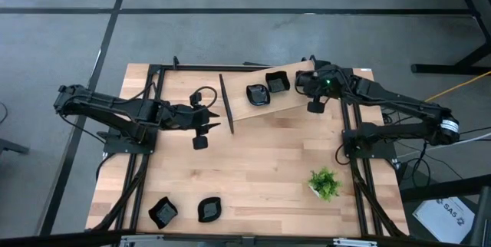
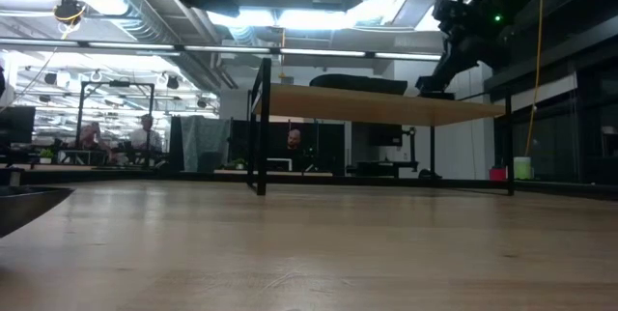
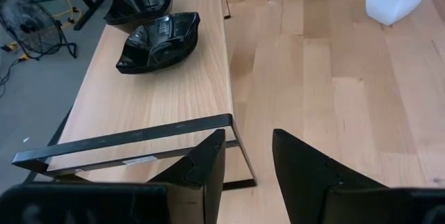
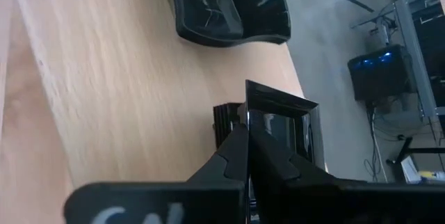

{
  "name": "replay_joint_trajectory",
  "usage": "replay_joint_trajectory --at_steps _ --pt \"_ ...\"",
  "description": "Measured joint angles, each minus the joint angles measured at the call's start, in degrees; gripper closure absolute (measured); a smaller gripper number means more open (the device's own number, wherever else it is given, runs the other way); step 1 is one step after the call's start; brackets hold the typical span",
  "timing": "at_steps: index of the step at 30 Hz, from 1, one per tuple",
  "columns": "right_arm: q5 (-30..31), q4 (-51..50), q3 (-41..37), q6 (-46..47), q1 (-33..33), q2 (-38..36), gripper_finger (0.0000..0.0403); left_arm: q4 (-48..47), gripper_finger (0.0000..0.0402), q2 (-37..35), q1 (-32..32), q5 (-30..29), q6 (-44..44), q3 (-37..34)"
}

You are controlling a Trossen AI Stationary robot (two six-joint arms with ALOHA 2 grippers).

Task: Pick & Place Mini shaped plates
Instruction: Stack the square plate on top of the square plate on the shelf

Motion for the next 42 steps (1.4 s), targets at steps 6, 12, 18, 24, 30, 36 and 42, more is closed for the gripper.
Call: replay_joint_trajectory --at_steps 6,12,18,24,30,36,42 --pt "-0.01 -0.11 0.00 -0.37 -1.58 0.01 0.0393 0.02 0.0286 0.00 0.00 0.02 0.00 0.00" --pt "-0.89 -0.12 0.00 -0.36 -2.87 0.02 0.0392 0.02 0.0290 0.00 0.00 0.07 0.00 -0.02" --pt "-5.84 0.28 0.00 -1.67 -3.81 0.02 0.0364 0.02 0.0290 0.00 0.00 0.07 0.00 -0.02" --pt "-5.99 1.21 0.00 -1.87 -4.64 0.02 0.0314 -0.15 0.0290 0.00 0.00 0.07 -0.02 -0.02" --pt "-5.99 1.60 0.02 -1.83 -4.99 0.02 0.0283 -0.22 0.0290 0.00 0.00 0.07 -0.02 -0.04" --pt "-5.99 1.59 0.02 -1.67 -4.99 0.04 0.0287 -0.22 0.0291 0.00 0.00 0.07 -0.02 -0.04" --pt "-5.99 1.09 0.04 -1.67 -4.99 0.07 0.0299 -0.22 0.0292 0.00 0.00 0.07 -0.02 -0.04"
